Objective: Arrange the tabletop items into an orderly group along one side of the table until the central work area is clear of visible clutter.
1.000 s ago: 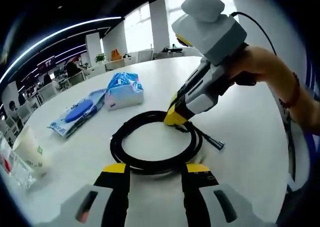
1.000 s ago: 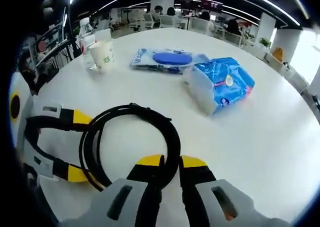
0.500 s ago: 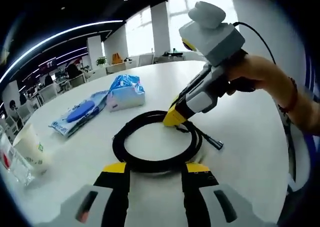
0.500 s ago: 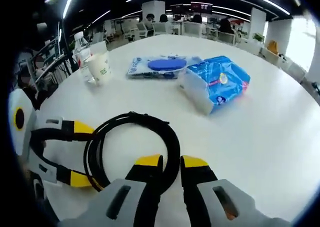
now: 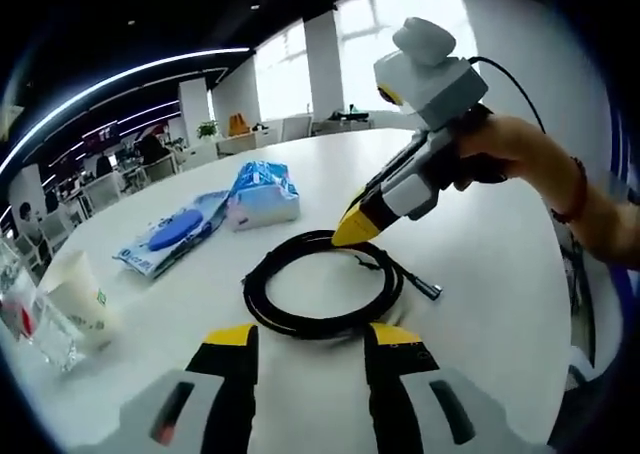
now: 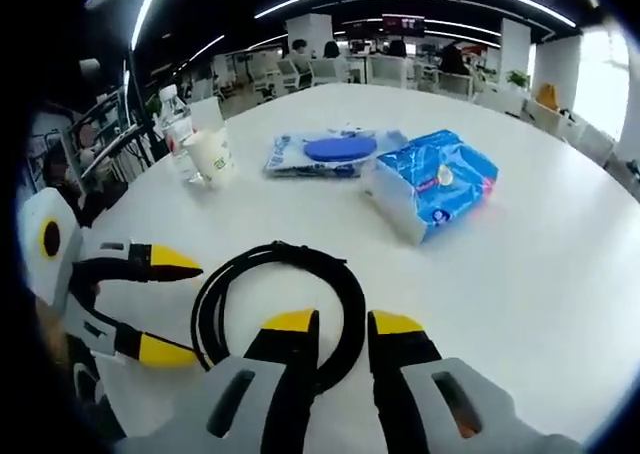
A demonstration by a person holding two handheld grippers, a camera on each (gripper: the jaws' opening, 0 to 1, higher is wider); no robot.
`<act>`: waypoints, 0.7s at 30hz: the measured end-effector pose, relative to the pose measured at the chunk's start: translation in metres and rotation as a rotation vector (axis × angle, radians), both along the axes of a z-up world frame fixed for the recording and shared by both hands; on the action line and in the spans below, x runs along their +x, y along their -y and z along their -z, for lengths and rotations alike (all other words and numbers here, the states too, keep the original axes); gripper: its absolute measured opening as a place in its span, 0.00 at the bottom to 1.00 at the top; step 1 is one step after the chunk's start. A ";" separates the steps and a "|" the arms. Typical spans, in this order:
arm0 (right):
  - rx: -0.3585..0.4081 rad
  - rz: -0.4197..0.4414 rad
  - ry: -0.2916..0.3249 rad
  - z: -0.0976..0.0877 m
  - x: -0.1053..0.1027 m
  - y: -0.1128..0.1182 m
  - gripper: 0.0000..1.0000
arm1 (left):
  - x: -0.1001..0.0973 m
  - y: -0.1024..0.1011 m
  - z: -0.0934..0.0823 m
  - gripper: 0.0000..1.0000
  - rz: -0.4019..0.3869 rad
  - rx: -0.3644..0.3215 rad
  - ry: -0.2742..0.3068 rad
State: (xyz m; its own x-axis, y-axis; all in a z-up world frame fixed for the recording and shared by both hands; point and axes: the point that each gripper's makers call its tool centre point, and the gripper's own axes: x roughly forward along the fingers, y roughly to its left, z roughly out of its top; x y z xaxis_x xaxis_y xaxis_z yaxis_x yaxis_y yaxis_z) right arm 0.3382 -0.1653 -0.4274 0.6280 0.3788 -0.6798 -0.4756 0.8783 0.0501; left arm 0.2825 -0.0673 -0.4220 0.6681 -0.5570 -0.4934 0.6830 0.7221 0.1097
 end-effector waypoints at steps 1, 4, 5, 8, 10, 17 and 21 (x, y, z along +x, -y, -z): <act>0.003 -0.002 0.009 -0.001 -0.001 0.000 0.19 | 0.000 0.000 -0.002 0.42 -0.001 0.001 0.011; 0.016 0.000 0.025 -0.005 0.001 0.000 0.21 | 0.000 -0.001 -0.004 0.42 0.000 0.005 0.024; 0.034 0.009 0.033 -0.008 0.002 -0.001 0.21 | 0.000 -0.001 -0.004 0.42 -0.001 0.004 0.026; 0.027 0.008 0.036 -0.009 0.000 0.001 0.22 | -0.001 -0.001 -0.005 0.42 0.002 0.000 0.026; 0.019 0.007 0.040 -0.012 0.001 0.003 0.23 | -0.002 -0.003 -0.008 0.42 -0.001 -0.011 0.027; 0.026 -0.023 0.066 -0.019 0.001 0.002 0.25 | -0.001 -0.007 -0.021 0.43 -0.012 -0.059 0.034; 0.068 -0.041 0.095 -0.029 0.003 -0.002 0.28 | 0.002 -0.009 -0.026 0.45 -0.014 -0.052 0.052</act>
State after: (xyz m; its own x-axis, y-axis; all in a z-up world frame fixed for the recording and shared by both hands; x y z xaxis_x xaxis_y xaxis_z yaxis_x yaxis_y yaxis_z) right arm 0.3412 -0.1638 -0.3987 0.6711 0.4488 -0.5901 -0.5163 0.8541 0.0624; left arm 0.2848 -0.0579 -0.3956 0.7004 -0.5713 -0.4278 0.6669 0.7375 0.1069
